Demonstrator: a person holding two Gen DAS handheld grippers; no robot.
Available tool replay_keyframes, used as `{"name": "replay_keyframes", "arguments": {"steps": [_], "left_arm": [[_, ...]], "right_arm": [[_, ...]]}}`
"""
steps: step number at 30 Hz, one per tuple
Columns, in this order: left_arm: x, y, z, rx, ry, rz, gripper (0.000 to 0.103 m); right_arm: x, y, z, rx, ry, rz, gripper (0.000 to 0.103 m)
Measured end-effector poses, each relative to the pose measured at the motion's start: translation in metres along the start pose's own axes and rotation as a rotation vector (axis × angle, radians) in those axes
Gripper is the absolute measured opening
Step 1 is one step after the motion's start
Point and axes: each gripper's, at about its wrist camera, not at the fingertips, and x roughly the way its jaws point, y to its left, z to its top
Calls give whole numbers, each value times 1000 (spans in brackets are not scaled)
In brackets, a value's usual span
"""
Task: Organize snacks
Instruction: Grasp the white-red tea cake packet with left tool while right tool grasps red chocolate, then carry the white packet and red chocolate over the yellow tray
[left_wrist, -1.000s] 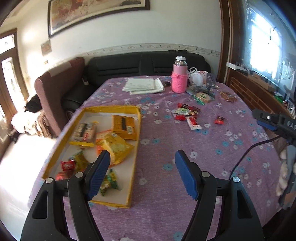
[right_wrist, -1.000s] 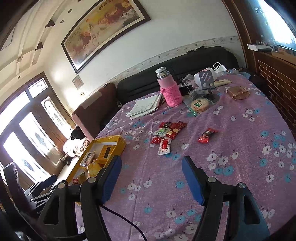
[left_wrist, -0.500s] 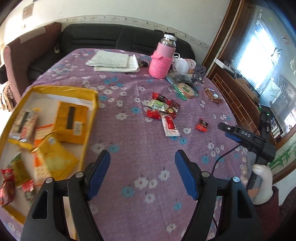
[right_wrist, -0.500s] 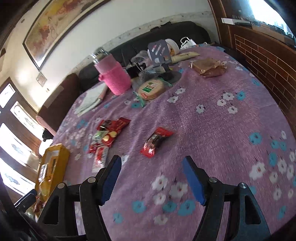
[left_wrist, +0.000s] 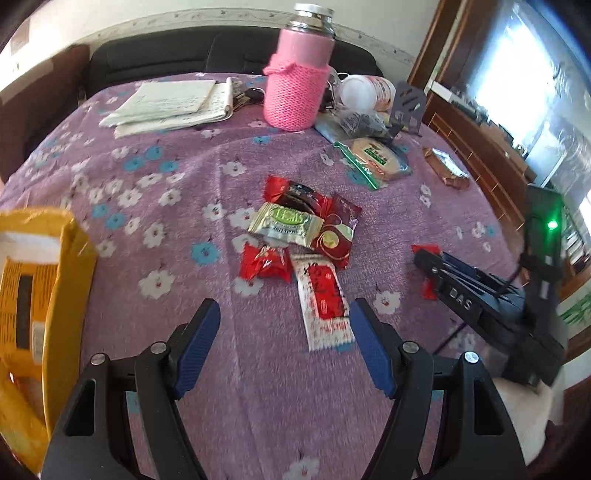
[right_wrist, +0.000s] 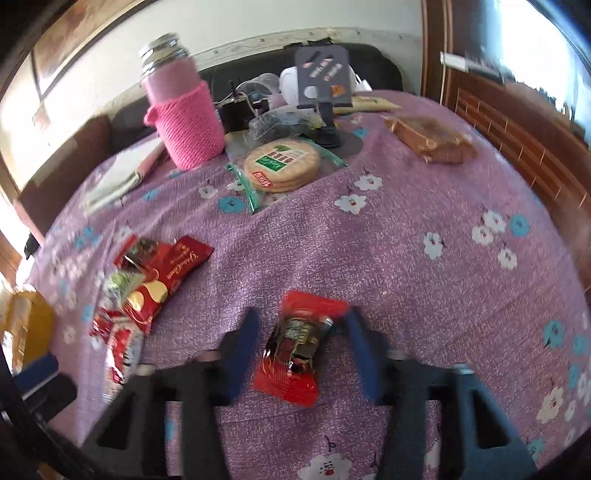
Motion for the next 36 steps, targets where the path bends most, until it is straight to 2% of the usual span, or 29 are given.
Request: {"name": "replay_keyframes", "arguments": {"steps": [6,8,10,11,17,22,24,27,31,36], "left_arm": [[23,-27,10,119,-21,65,69],[35,-36,11,164,-1,89,48],[44,-40,10,190,19,128,34],[42,-39,9,187,-10,120,29],[32,-25,1,124,-27,93,27],[-8,-8,-9,72,-70,54,27],[-35,3,-16,40,-102,35,27],[-72,18,-26,-4,-145,11,27],[-119,42,-41,-42,-204,21,27],[-169,79,-69,-86,-260,63,27]], "right_arm": [[-1,-10,1,5,-25,62,25],[-1,-16,3,33,-18,98,25],[-1,-20,4,55,-14,128,25],[-1,-22,4,66,-12,145,25],[-8,-22,5,87,-27,196,25],[-20,-19,5,82,-58,221,25],[-24,-17,5,79,-69,235,24],[-34,-13,4,72,-95,297,24],[-54,7,1,8,-160,386,24],[-85,46,-16,-56,-158,448,24]]}}
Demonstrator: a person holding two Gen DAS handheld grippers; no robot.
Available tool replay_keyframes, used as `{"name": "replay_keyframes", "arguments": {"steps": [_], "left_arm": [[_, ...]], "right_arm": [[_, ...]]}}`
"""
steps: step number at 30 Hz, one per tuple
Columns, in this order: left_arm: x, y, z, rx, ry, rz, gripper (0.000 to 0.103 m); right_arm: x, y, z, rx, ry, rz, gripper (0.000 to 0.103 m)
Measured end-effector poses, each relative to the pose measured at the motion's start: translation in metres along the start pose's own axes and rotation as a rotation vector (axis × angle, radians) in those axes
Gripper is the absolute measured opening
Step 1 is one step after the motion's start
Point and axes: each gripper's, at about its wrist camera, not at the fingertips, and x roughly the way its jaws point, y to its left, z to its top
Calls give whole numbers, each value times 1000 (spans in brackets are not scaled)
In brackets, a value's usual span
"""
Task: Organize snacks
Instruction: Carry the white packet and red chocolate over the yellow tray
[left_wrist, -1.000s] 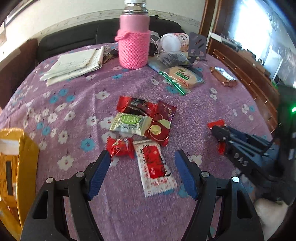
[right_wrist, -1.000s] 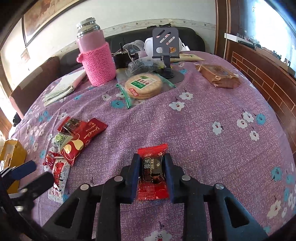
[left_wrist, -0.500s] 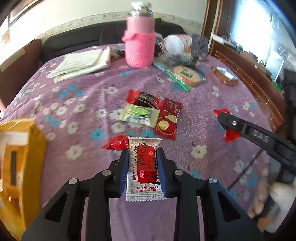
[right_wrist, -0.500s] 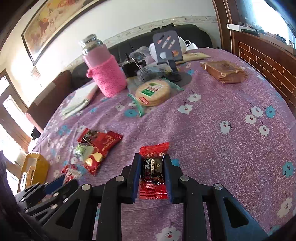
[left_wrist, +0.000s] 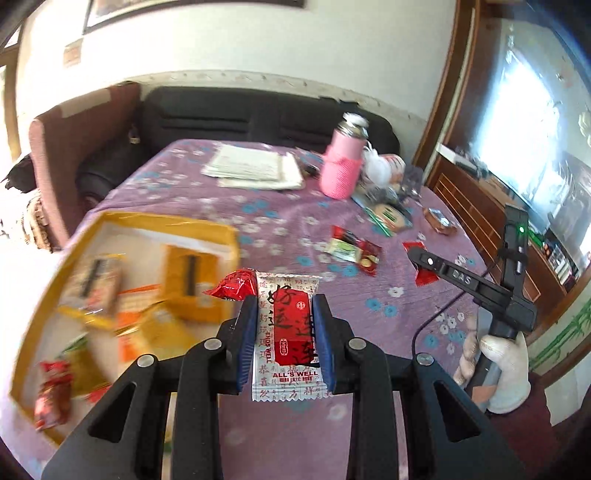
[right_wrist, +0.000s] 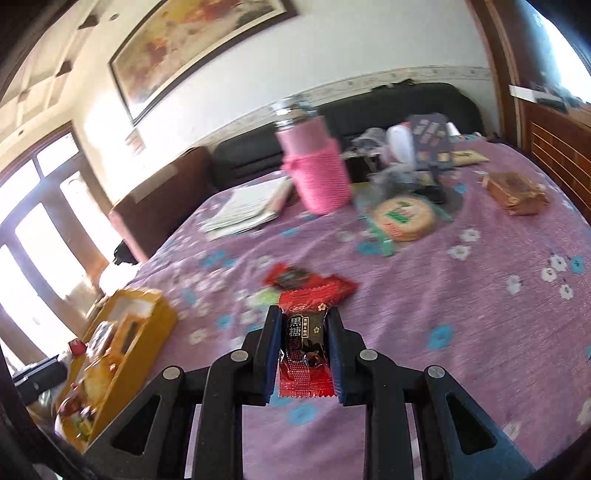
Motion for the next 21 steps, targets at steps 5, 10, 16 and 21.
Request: {"name": "replay_keyframes", "arguments": {"steps": [5,10,16,21], "left_arm": [[-36,41,-18,-55,-46,30,27],[-60,76,-36,-104,-84,72,27],[-70,120,-53,-168,-100,112,27],[-56,155,-60,-224,-66,136,27]], "right_arm": [[-22,55,-14,-72,8,45,24],[-38,116,-26,-161,23,97,24],[-37,195,-42,-261,82,198,24],[-10,247,-60,-334,157,235,24]]}}
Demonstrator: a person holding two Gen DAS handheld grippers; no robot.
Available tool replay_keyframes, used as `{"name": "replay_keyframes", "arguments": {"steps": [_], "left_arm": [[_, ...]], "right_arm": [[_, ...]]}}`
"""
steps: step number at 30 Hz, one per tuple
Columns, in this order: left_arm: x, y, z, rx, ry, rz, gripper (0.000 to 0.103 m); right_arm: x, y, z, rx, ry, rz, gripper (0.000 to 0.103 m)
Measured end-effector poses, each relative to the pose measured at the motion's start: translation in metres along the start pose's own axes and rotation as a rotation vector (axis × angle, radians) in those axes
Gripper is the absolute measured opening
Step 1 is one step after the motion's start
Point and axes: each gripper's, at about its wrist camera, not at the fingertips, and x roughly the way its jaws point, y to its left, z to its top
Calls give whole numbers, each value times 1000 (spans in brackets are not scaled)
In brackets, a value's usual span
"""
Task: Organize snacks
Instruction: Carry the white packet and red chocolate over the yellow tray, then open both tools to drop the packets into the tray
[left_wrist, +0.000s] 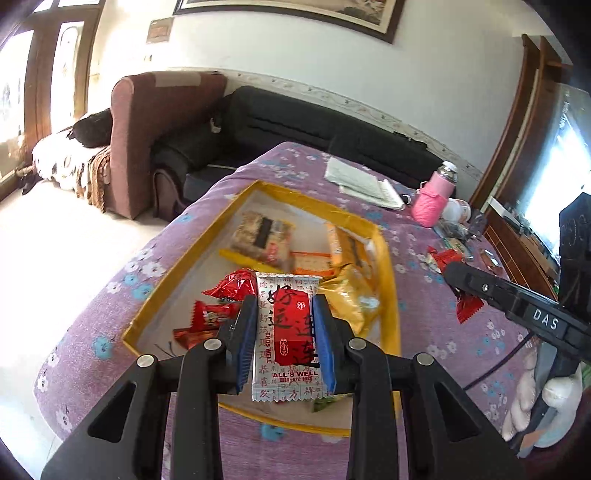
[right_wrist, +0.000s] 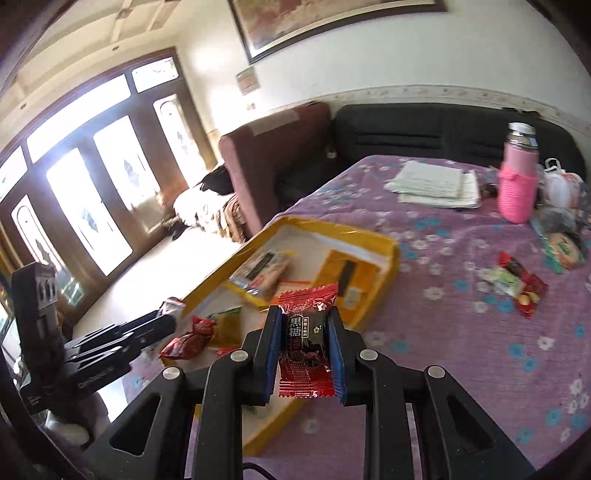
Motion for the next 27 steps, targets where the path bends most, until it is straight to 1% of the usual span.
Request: {"name": "replay_keyframes", "arguments": {"steps": [3,9,14,17,18,19,20,22,23,24,27], "left_arm": [[8,14,0,-16,18,12,27],[33,21,1,-17,64,25,27],[45,27,3,-32,88,15,28],[43,29,5,-45,80,4,29],[43,29,5,-47,79,-2,30],[42,29,5,-50,78,-3,35],[42,29,5,-51,76,-2,42],[39,29,5,-47,69,-1,48],[36,28,5,-45,61,5,48],[34,26,5,-45,57,8,49],[22,23,4,-52,36,4,55]], "right_arm": [[33,16,3,-8,55,11,24],[95,18,17,28,134,15,24],[130,17,28,36,163,-9,24],[140,18,32,40,171,-14,24],[143,17,32,43,173,-18,25],[144,17,33,44,173,-19,26],[146,16,33,46,173,-20,27],[146,17,34,47,167,-18,27],[146,16,35,50,166,-11,29],[145,16,36,54,165,-3,34],[133,18,38,62,142,14,37]]}}
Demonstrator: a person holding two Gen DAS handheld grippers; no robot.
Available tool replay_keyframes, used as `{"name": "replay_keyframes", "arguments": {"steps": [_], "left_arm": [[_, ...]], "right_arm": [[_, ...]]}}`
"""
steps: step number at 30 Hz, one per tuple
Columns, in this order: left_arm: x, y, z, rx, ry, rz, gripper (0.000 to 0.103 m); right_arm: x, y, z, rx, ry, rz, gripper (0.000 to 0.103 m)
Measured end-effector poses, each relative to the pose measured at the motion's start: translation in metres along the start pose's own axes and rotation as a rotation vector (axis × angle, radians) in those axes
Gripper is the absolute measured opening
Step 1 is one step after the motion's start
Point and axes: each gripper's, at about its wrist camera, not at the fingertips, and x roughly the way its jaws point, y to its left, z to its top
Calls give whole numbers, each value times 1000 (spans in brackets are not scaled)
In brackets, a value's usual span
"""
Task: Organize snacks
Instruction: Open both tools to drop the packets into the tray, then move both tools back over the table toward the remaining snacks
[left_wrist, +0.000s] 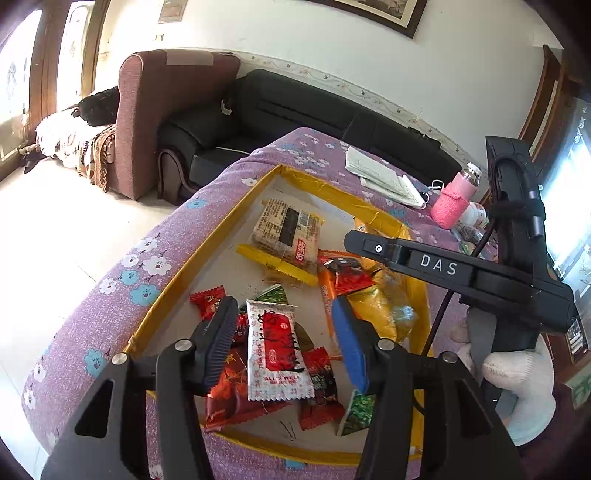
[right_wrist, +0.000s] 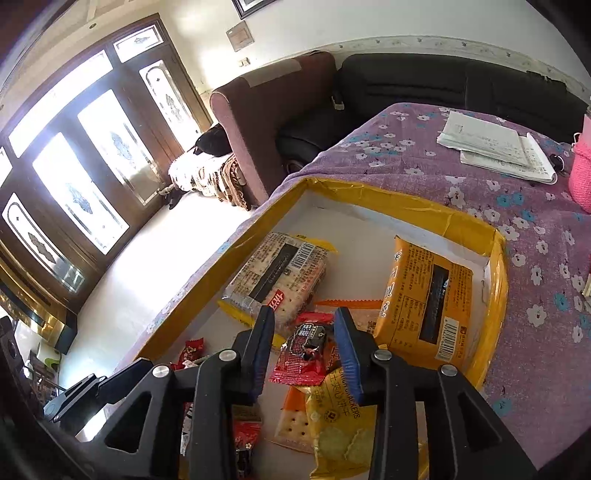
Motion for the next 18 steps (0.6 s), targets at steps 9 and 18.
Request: {"name": "replay_keyframes", "arguments": {"steps": [9,18], "left_arm": [[-41,-29,-10,60,-112,94,81],[-73,-69,-30,166,-175,163,83]], "right_arm": [[-75,1,-24,-17,-94,-13,52],[-148,-10,-83,-19,-205,-115,59]]}}
